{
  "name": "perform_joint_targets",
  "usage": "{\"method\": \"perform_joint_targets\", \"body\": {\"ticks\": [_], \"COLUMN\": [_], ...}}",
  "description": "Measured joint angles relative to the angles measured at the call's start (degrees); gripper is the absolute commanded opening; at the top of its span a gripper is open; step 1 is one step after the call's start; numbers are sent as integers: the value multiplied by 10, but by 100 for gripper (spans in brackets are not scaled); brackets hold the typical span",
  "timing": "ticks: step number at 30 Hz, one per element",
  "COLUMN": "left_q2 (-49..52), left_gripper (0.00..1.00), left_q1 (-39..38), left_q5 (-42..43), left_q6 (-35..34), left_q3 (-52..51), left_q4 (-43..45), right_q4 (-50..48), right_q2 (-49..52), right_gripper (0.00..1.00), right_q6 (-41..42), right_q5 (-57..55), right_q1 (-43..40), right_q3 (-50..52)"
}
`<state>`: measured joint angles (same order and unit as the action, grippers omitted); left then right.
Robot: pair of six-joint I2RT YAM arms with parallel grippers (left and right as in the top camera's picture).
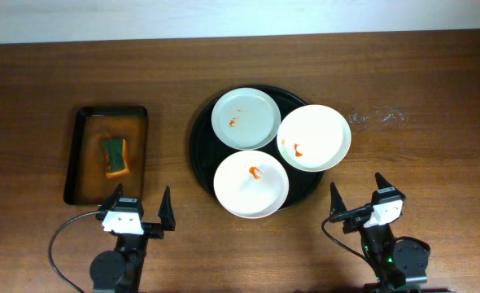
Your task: Clean dirty plates on tray and stack at the side
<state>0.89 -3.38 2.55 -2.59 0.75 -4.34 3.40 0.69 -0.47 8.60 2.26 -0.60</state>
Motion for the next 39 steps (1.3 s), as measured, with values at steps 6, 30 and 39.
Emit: {"method": "perform_joint_targets", "body": {"ticks": [6,30,39], "left_q2": [0,0,23], "left_gripper": [99,99,99], "left_q1": [0,0,0], "left_q5": [0,-10,-16], "left_q6": [0,0,-16], "left_q3": [0,0,9], "left_q4": [0,-2,-24], "right_q4": [0,-23,59], "right_q2": [0,0,23], "right_gripper": [99,99,99], "right_q6": [0,6,78], "right_q5": [0,-9,-13], "right_q1": [0,0,0], "right_q3": [0,0,-33]}}
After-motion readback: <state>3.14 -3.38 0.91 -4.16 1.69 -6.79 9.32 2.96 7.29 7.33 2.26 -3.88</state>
